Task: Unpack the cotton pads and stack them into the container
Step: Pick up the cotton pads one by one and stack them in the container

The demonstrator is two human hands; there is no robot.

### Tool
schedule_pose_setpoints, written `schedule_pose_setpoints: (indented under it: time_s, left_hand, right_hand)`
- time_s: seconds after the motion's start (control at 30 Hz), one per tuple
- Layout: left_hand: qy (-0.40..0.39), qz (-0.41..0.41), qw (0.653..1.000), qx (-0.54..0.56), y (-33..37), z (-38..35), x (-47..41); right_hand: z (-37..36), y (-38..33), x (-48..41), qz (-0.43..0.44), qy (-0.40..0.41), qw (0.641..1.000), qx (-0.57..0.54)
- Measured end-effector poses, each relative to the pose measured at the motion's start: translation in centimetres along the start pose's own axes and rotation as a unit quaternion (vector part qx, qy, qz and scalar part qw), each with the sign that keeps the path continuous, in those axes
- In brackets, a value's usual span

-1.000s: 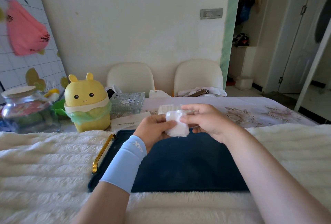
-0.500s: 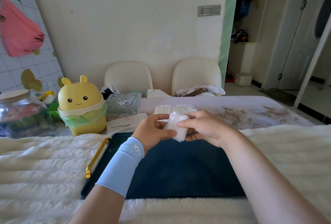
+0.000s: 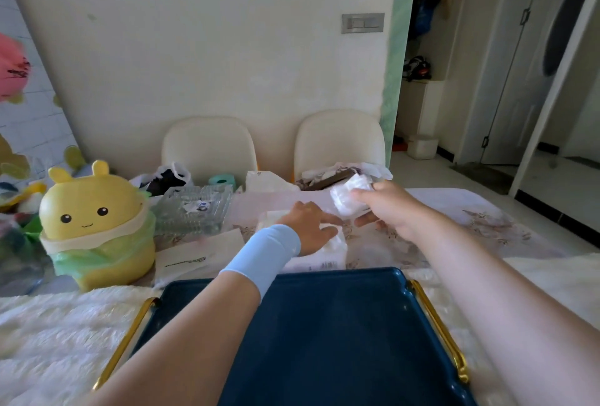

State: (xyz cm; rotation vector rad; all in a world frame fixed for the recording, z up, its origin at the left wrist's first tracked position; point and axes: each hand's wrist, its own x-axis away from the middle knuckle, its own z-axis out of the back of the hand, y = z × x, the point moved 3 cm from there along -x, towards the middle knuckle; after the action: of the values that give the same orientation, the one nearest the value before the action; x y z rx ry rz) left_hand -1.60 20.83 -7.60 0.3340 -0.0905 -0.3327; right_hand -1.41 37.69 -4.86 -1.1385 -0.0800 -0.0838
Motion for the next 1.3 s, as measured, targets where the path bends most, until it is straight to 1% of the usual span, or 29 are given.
schedule_pose_setpoints:
  time_s: [0.07,0.13,0.2,0.3,0.37,0.5,0.57,0.63,0.77,0.83,0.9,1.0,1.03,1.07,1.13,1.2,1.23,1.3]
  left_hand:
    - [-0.054,-0.012,0.997,-0.054,-0.1,-1.1,0.1]
    - [-0.075,-0.026,0.995,-0.067,-0.7,-2.0,0.2]
    - [-0.056,-0.036,0.997,-0.045,-1.6,-2.4,0.3]
    - [-0.006,-0.023,0.999,0.033,-2.5,-2.2,0.0]
    - [0.005,-0.005,0.999,0.034,-2.3,-2.1,-0.4]
    - [0.004,0.062,0.997,-0.041,-0.6,-1.8,-1.5]
    - [0.001,0.088,0.994,-0.064,-0.2,-1.5,-2.1]
    - [-0.009,0.106,0.992,-0.067,-0.1,-1.1,-2.2]
    - [-0.037,0.114,0.989,-0.082,-0.1,-1.0,-2.4]
    - [-0.049,0.115,0.986,-0.109,0.0,-1.0,-2.3]
    - [-0.059,0.122,0.980,-0.146,-0.1,-0.6,-2.3]
    - [-0.073,0.156,0.970,-0.173,-0.5,0.6,-1.6]
    - [-0.079,0.166,0.970,-0.162,-0.8,0.8,-1.4]
    - [-0.084,0.172,0.970,-0.148,-1.1,0.9,-1.2]
    - [-0.087,0.165,0.973,-0.138,-1.3,0.6,-1.0]
    - [-0.080,0.146,0.976,-0.143,-1.3,0.3,-0.8]
    - [-0.075,0.139,0.977,-0.145,-1.2,0.1,-0.7]
    - [-0.067,0.131,0.978,-0.151,-1.2,0.1,-0.5]
  right_hand:
    - [-0.6,0.6,-0.4,-0.015,-0.009,1.000,-0.001]
    - [-1.2,1.2,-0.9,-0.024,-0.015,0.999,-0.014]
    - [-1.7,1.6,-1.3,-0.035,-0.022,0.999,-0.011]
    - [-2.4,2.2,-1.6,-0.047,-0.040,0.998,-0.005]
    - [-2.6,2.1,-1.3,-0.041,-0.047,0.998,0.015]
    - [-2.8,1.8,-0.8,-0.012,-0.040,0.994,0.105]
    - [-2.8,1.8,-0.7,0.018,-0.044,0.987,0.153]
    - [-2.9,1.8,-0.8,0.055,-0.044,0.984,0.162]
    - [-3.0,1.5,-0.3,0.110,-0.048,0.974,0.192]
    - [-3.2,1.4,0.1,0.129,-0.061,0.960,0.240]
    - [-3.2,1.4,0.4,0.153,-0.057,0.939,0.302]
    - [-3.0,1.4,0.1,0.174,-0.047,0.920,0.347]
    - [-3.0,1.3,0.0,0.172,-0.049,0.922,0.342]
    - [-3.0,1.3,-0.2,0.158,-0.055,0.933,0.317]
    - [-3.1,1.4,-0.6,0.100,-0.075,0.968,0.218]
    - [-3.2,1.4,-0.7,0.041,-0.091,0.985,0.144]
    - [-3.0,1.4,-0.9,0.024,-0.087,0.987,0.135]
    - [-2.9,1.1,-1.1,0.004,-0.058,0.987,0.150]
